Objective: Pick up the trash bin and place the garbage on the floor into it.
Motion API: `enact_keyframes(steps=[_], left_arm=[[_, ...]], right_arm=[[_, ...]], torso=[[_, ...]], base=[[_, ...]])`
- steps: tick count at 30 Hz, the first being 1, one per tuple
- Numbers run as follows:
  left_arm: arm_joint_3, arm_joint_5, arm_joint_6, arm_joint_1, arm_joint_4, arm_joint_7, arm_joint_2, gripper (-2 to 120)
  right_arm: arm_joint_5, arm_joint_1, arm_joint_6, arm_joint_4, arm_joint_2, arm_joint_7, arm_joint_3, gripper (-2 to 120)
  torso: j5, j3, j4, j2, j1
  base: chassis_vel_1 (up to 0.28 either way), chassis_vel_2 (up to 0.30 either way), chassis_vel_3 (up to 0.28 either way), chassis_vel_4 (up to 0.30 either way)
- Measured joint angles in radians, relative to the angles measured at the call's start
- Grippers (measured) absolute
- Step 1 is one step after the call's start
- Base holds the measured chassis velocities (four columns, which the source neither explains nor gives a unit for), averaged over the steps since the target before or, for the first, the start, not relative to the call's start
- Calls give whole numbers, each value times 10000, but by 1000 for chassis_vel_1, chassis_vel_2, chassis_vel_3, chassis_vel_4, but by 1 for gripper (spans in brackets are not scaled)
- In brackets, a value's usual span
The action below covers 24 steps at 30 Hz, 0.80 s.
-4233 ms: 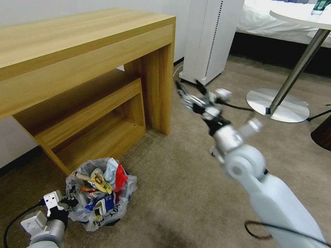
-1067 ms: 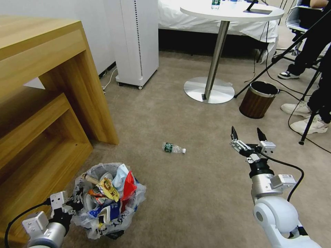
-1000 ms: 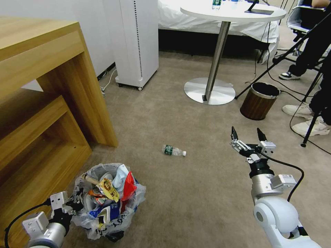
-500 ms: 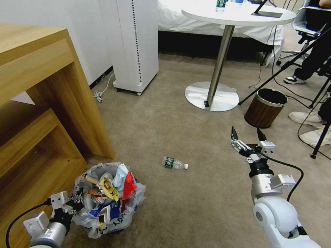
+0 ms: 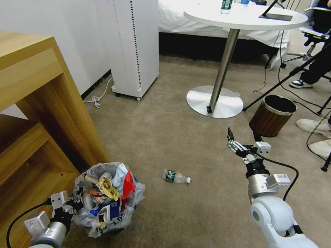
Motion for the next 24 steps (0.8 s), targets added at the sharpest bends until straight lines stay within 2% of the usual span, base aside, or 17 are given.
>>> enact_keyframes(steps=[11, 15, 17, 18, 19, 21, 23, 24], left_arm=[[9, 0, 35, -38, 106, 4, 29, 1], [42, 38, 34, -54, 178, 19, 21, 1], [82, 83, 25, -106, 249, 32, 4, 1], [82, 83, 25, -106, 249, 32, 4, 1], [91, 93, 21, -116, 261, 35, 0, 1], [110, 139, 13, -129, 318, 67, -20, 1], [108, 143, 11, -128, 323, 68, -20, 1], [92, 154, -17, -108, 329, 87, -17, 1]], right_arm=[[-18, 50, 148, -162, -15, -28, -244, 100], [307, 145, -362, -182, -178, 219, -379, 100], [990, 457, -1738, -204, -684, 872, -872, 100], [990, 457, -1738, -204, -684, 872, -872, 100], [1249, 559, -2171, -206, -862, 1041, -1060, 100], [2537, 1003, -3469, -258, -1523, 1673, -2009, 100], [2948, 1151, -3776, -289, -1649, 1823, -2239, 100], [4044, 1641, -4630, -457, -1960, 2442, -2944, 100]], torso=[[1, 0, -1, 1, 0], [1, 0, -2, 1, 0], [1, 1, 0, 1, 1], [1, 1, 0, 1, 1], [2, 1, -2, 1, 1], [1, 0, -2, 2, 0], [0, 0, -3, 2, 1], [2, 0, -1, 2, 0]], base=[[-103, 99, 105, -107], [-78, 81, 84, -85], [-22, 26, 23, -32], [0, 0, 0, 0], [0, 0, 0, 0], [0, 0, 0, 0], [0, 0, 0, 0], [0, 0, 0, 0]])
